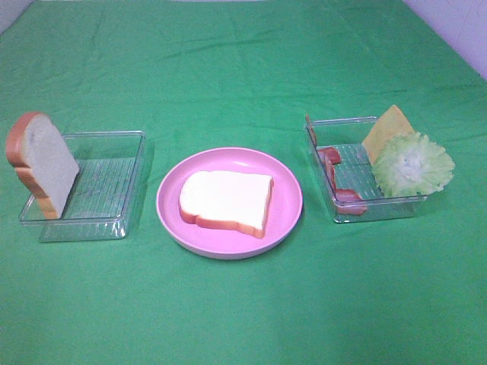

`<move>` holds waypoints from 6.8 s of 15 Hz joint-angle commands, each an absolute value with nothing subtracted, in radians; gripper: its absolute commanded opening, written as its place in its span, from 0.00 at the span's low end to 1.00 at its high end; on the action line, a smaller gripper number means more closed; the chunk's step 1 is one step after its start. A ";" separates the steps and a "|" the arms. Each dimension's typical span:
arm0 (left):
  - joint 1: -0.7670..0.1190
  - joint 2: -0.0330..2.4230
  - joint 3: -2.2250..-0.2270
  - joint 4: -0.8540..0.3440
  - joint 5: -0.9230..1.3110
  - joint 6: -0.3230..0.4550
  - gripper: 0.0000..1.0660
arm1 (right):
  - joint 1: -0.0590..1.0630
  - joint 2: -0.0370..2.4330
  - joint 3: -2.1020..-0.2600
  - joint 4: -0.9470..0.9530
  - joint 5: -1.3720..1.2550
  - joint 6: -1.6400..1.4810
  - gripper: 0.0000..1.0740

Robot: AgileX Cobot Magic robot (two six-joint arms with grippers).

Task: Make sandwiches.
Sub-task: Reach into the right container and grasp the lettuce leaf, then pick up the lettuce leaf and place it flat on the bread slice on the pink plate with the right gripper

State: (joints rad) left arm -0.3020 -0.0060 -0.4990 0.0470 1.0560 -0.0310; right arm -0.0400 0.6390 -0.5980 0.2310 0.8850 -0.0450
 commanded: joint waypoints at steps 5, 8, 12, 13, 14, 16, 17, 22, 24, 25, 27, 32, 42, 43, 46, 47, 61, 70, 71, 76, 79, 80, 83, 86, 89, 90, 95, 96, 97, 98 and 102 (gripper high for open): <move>-0.305 -0.025 -0.498 0.041 1.044 -0.030 0.67 | -0.045 1.223 -0.889 0.234 0.902 -0.047 0.65; -0.305 -0.025 -0.498 0.041 1.044 -0.030 0.67 | -0.047 1.449 -1.041 0.234 0.979 -0.049 0.65; -0.305 -0.025 -0.498 0.041 1.044 -0.030 0.67 | -0.073 1.702 -1.243 0.245 1.028 -0.067 0.65; -0.305 -0.025 -0.498 0.042 1.044 -0.030 0.67 | -0.103 1.747 -1.278 0.275 1.040 -0.079 0.65; -0.305 -0.025 -0.498 0.046 1.044 -0.030 0.67 | -0.139 1.782 -1.308 0.321 1.056 -0.111 0.65; -0.305 -0.025 -0.498 0.048 1.044 -0.030 0.67 | -0.192 1.828 -1.344 0.417 1.086 -0.192 0.65; -0.305 -0.025 -0.498 0.048 1.044 -0.030 0.67 | -0.225 1.858 -1.361 0.482 1.102 -0.242 0.66; -0.305 -0.025 -0.498 0.047 1.044 -0.030 0.67 | -0.303 1.995 -1.368 0.619 1.107 -0.414 0.73; -0.305 -0.025 -0.498 0.045 1.044 -0.030 0.67 | -0.303 2.031 -1.368 0.647 1.106 -0.458 0.73; -0.305 -0.025 -0.498 0.045 1.044 -0.030 0.67 | -0.303 2.062 -1.368 0.648 1.101 -0.473 0.73; -0.305 -0.025 -0.498 0.045 1.044 -0.030 0.67 | -0.303 2.080 -1.368 0.648 1.090 -0.482 0.73; -0.305 -0.025 -0.498 0.045 1.044 -0.030 0.67 | -0.303 2.084 -1.368 0.714 1.085 -0.541 0.66; -0.305 -0.025 -0.498 0.045 1.044 -0.030 0.67 | -0.303 2.076 -1.368 0.724 1.085 -0.564 0.09; -0.305 -0.025 -0.498 0.045 1.044 -0.030 0.67 | -0.303 2.068 -1.368 0.724 1.089 -0.564 0.00; -0.305 -0.025 -0.498 0.045 1.044 -0.030 0.67 | -0.303 2.044 -1.368 0.728 1.109 -0.564 0.00; -0.305 -0.025 -0.498 0.045 1.044 -0.030 0.67 | -0.303 2.039 -1.368 0.738 1.125 -0.564 0.00; -0.305 -0.025 -0.498 0.045 1.044 -0.030 0.67 | -0.188 1.724 -1.365 0.830 1.291 -0.615 0.00; -0.305 -0.025 -0.498 0.045 1.044 -0.030 0.67 | 0.361 1.672 -1.365 0.825 1.078 -0.546 0.00; -0.305 -0.025 -0.498 0.045 1.044 -0.030 0.67 | 0.452 1.683 -1.365 0.827 0.967 -0.505 0.00; -0.305 -0.025 -0.498 0.045 1.044 -0.030 0.67 | 0.561 1.814 -1.365 0.895 0.803 -0.436 0.00; -0.305 -0.025 -0.498 0.045 1.044 -0.030 0.67 | 0.571 1.930 -1.365 1.034 0.750 -0.503 0.00; -0.305 -0.025 -0.498 0.045 1.044 -0.030 0.67 | 0.570 1.959 -1.365 1.086 0.748 -0.537 0.00; -0.305 -0.025 -0.498 0.045 1.044 -0.030 0.67 | 0.569 2.018 -1.365 1.132 0.719 -0.570 0.00; -0.305 -0.025 -0.498 0.045 1.044 -0.030 0.67 | 0.553 2.009 -1.365 0.942 0.672 -0.425 0.00; -0.305 -0.025 -0.498 0.045 1.044 -0.030 0.67 | 0.534 2.010 -1.366 0.757 0.678 -0.264 0.00; -0.305 -0.025 -0.498 0.045 1.044 -0.030 0.67 | 0.534 2.010 -1.366 0.700 0.680 -0.223 0.00; -0.305 -0.025 -0.498 0.045 1.044 -0.030 0.67 | 0.534 2.010 -1.366 0.600 0.697 -0.114 0.00; -0.305 -0.025 -0.498 0.045 1.044 -0.030 0.67 | 0.534 2.010 -1.366 0.587 0.686 -0.109 0.04; -0.305 -0.025 -0.498 0.045 1.044 -0.030 0.67 | 0.534 2.010 -1.366 0.561 0.664 -0.092 0.08; -0.305 -0.025 -0.498 0.045 1.044 -0.030 0.67 | 0.534 2.010 -1.366 0.532 0.646 -0.070 0.12; -0.305 -0.025 -0.498 0.045 1.044 -0.030 0.67 | 0.534 2.010 -1.366 0.450 0.618 0.000 0.41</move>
State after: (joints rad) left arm -0.3020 -0.0060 -0.4990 0.0470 1.0560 -0.0310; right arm 0.5350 2.0200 -1.3640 0.4640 0.6320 -0.0160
